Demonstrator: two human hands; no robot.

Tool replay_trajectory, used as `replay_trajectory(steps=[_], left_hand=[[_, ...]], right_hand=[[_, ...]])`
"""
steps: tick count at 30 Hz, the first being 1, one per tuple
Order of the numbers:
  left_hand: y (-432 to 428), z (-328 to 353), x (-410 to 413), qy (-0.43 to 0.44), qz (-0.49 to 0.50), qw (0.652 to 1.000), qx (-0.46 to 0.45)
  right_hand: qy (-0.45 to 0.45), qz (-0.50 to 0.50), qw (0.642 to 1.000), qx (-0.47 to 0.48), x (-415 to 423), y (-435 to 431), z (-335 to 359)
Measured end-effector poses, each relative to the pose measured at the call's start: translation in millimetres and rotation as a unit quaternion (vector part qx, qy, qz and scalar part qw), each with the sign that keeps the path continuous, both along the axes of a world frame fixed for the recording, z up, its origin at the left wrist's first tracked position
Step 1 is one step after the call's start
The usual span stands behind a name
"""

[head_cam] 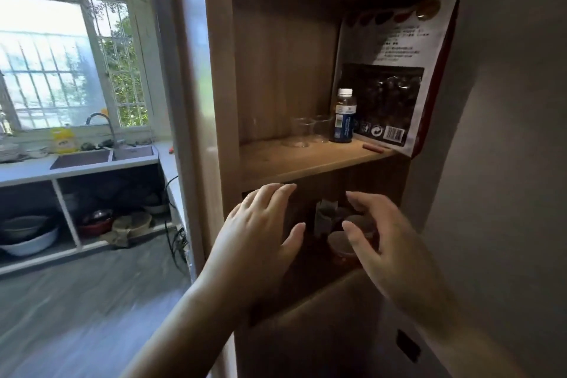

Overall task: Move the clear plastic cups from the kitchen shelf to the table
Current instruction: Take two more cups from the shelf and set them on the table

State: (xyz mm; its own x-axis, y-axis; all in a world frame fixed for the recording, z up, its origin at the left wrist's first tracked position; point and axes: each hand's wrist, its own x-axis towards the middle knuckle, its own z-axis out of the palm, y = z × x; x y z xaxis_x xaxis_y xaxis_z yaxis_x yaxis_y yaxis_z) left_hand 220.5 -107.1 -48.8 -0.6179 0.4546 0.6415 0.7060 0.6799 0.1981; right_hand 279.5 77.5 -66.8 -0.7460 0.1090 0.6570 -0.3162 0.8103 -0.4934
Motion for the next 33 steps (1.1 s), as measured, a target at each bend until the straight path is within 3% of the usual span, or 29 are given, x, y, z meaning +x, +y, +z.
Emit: replay_trajectory(steps=[16,23,33], left_hand=[[158,61,-184,0.055,0.114,0.991,-0.038],[179,65,-236,-0.006,0.175,0.982,-0.076],[189,64,-269,-0.066,0.188,0.975,-0.101]], right_hand=[[0.011,0.087,0.992,0.095,-222,165,69],[-0.017,0.095,0.98,0.174,-311,173,78],[-0.004,0.097,0.974,0.203,-358,173,72]])
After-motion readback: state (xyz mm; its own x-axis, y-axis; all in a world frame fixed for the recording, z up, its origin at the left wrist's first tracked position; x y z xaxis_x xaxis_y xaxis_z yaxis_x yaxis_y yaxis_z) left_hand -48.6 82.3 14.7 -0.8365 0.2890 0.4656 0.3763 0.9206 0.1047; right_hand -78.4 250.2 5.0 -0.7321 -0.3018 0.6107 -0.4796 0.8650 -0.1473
